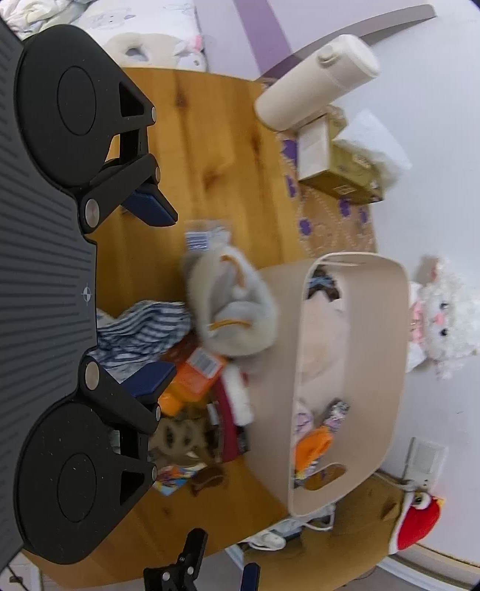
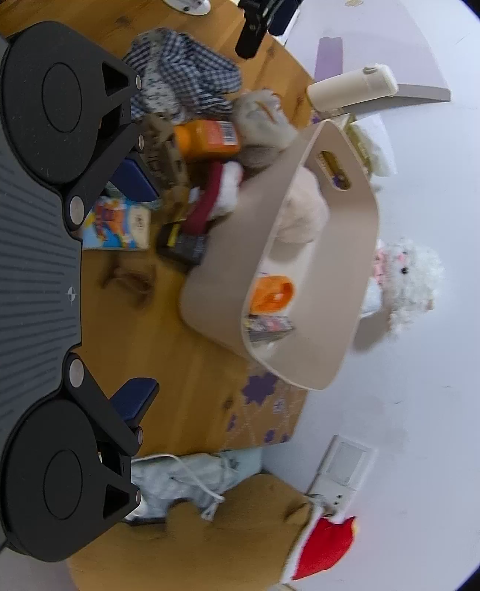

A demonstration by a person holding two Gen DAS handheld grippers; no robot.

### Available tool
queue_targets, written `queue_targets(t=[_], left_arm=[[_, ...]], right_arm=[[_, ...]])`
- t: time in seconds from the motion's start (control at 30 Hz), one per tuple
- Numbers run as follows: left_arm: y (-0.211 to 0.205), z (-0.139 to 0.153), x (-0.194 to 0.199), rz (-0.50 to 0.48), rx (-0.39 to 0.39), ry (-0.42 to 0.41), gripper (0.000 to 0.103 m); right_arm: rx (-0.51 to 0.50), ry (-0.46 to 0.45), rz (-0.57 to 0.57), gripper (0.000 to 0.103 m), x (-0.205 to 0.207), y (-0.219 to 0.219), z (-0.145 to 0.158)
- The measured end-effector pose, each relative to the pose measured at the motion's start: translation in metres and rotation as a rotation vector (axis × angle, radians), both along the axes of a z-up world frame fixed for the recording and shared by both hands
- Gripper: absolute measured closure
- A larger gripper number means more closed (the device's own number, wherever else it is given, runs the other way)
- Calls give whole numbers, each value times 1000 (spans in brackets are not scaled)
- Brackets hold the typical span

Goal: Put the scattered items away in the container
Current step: 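Grasp the checked blue cloth with the left gripper while the right grasps the cartoon tissue pack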

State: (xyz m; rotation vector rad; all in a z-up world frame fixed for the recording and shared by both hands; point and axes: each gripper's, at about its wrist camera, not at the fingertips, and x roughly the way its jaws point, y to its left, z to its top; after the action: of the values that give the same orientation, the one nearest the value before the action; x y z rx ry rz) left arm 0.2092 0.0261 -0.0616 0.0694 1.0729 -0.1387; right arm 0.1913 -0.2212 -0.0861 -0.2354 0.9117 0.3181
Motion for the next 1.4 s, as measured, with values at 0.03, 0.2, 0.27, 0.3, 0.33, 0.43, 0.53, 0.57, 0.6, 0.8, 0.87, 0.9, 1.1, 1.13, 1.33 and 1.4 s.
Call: queue_targets(t=[0.03,0.2,0.27,0.3,0.33,0.43,0.53,0.57,0.6,0.8,0.87,0.9,1.1,1.13,1.33,1.4], left_arm=[[0,-3,-3,-2,-4,10,21],[-2,-16,-16,6,-38,52,21],[-4,-23,-19,10,-43,72,21],[-6,-25,-20,10,-43,79,21],[-7,-28,-21,10,-42,86,21],[-11,-39,-22,13,-43,102,21],[-13,-50,-20,17,-45,125,21],[-13,-53,-20,17,-50,129,21],[-14,-56,-20,16,-54,134,21],[-16,-71,-12,39,-59,160,21],[-15,-74,-8,50,-61,166,21],[-15,-76,-7,55,-63,168,21],[-13,-84,3,95,-70,179,21],[-13,-85,4,100,-70,180,22],[-21,-90,4,53,-74,191,49],[-23,-91,2,35,-75,187,66]], right_arm=[[-2,16,-2,0,-2,0,-5],[-50,65,19,0,-11,4,-30],[-55,87,26,0,-12,6,-39],[-57,98,30,0,-12,8,-43],[-63,106,35,0,-13,10,-47],[-80,122,52,0,-13,16,-57],[-100,129,69,0,-12,21,-66],[-110,132,73,2,-12,23,-69],[-120,136,77,4,-11,24,-73],[-119,145,82,8,-4,29,-83],[-111,150,78,9,-2,30,-85],[-101,147,76,9,-1,31,-86],[-64,139,54,14,5,34,-86],[-55,138,50,18,6,34,-85],[10,150,51,48,6,34,-82],[7,153,62,56,4,35,-80]])
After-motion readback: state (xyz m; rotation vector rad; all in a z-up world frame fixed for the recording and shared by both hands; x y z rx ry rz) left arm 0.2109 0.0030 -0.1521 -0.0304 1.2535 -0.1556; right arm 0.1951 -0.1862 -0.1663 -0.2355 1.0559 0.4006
